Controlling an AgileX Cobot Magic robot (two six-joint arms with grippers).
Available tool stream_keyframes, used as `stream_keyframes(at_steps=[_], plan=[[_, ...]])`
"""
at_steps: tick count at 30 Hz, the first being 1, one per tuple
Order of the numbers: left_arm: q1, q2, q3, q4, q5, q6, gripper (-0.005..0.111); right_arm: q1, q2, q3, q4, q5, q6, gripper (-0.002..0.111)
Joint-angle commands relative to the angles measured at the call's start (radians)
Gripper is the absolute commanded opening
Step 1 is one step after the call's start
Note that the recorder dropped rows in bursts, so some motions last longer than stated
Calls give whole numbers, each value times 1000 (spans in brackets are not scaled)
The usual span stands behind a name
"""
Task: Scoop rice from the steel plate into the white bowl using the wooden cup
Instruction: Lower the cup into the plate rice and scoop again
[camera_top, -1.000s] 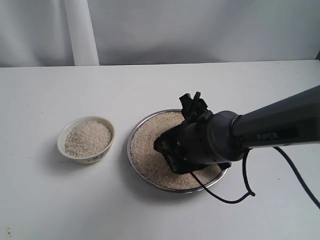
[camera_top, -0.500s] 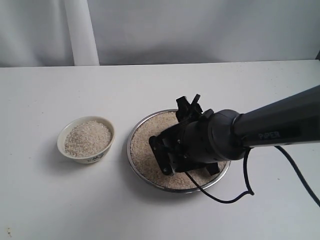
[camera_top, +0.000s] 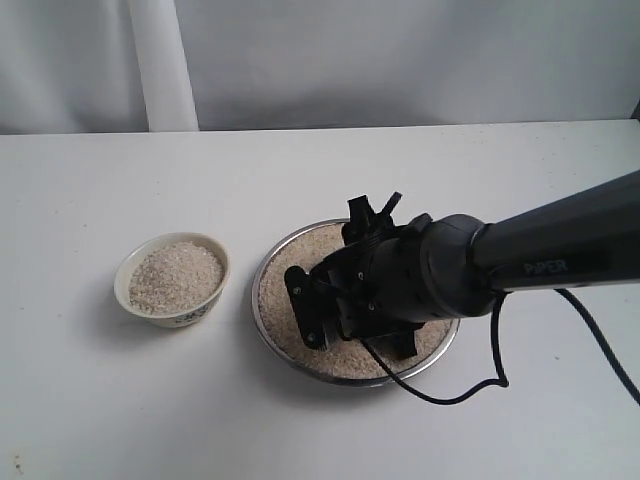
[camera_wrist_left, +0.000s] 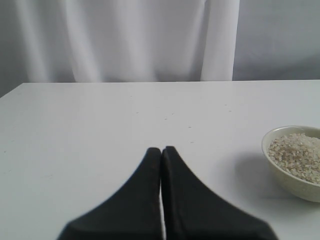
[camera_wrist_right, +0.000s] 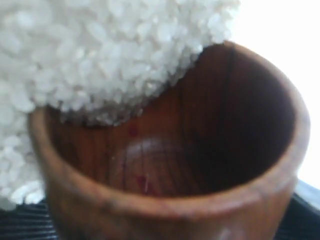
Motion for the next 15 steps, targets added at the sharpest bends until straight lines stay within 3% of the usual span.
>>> stream_keyframes(at_steps=[1, 15], plan=[[-3, -3, 2, 0, -6, -4, 0, 3, 8, 0, 62, -117, 18, 0], [-3, -3, 2, 0, -6, -4, 0, 3, 8, 0, 71, -195, 169, 0]])
